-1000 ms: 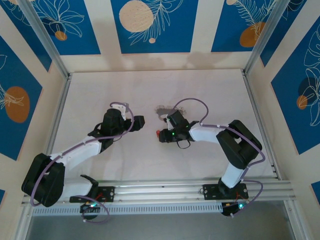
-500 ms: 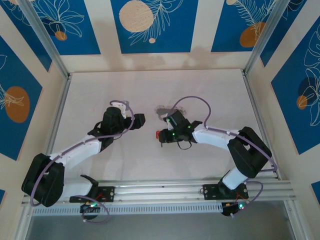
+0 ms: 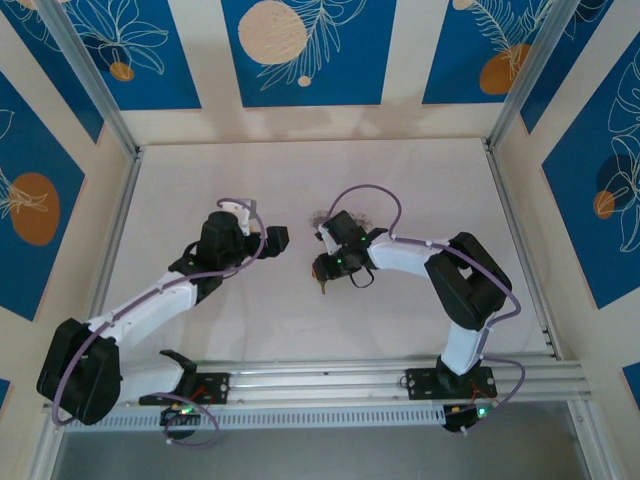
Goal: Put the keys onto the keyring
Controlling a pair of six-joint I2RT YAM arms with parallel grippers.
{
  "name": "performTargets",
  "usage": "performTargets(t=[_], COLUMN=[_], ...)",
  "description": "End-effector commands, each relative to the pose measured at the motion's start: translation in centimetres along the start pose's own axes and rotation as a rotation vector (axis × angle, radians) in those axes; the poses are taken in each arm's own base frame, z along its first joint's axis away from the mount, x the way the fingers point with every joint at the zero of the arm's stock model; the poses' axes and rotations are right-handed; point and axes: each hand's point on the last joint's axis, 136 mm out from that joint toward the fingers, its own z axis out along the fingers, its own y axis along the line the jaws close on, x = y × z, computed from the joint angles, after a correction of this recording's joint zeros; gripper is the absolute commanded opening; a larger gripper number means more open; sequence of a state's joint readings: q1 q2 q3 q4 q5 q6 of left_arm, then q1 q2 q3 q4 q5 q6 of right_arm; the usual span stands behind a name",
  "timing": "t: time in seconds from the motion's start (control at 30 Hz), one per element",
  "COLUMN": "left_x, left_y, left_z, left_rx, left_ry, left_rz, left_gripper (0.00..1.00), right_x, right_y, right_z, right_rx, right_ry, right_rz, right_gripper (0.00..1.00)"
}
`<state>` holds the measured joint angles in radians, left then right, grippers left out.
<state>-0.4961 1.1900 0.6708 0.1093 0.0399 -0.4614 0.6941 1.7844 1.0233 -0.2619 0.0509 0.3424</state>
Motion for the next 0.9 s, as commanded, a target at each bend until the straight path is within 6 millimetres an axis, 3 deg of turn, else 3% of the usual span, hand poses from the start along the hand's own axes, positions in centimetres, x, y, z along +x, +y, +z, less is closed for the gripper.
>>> performTargets(t=[0.0,0.67,0.87], left_x=[-1.5,-1.4,-1.4], left_y=[-0.7,-1.0,-1.1], left_z=[-0.6,-0.1,-0.1], left_rx=[0.005,0.029,0.03], left_ry=[-0.033,-0.036,-0.037], left_rz=[0.024,-0.006,-0.006], left_gripper=[1.0,1.0,1.0], right_x=[-0.3,-0.2,0.0], right_y=[1.1,2.2,2.4], right_z=[0.1,1.0,1.0], right_rx=[-0.047,-0.116,-0.128], right_ry=[-0.003,0.009,0.015], right_rz=[-0.041,-0.029,-0.028], right_gripper=[0.4,0.39,0.31])
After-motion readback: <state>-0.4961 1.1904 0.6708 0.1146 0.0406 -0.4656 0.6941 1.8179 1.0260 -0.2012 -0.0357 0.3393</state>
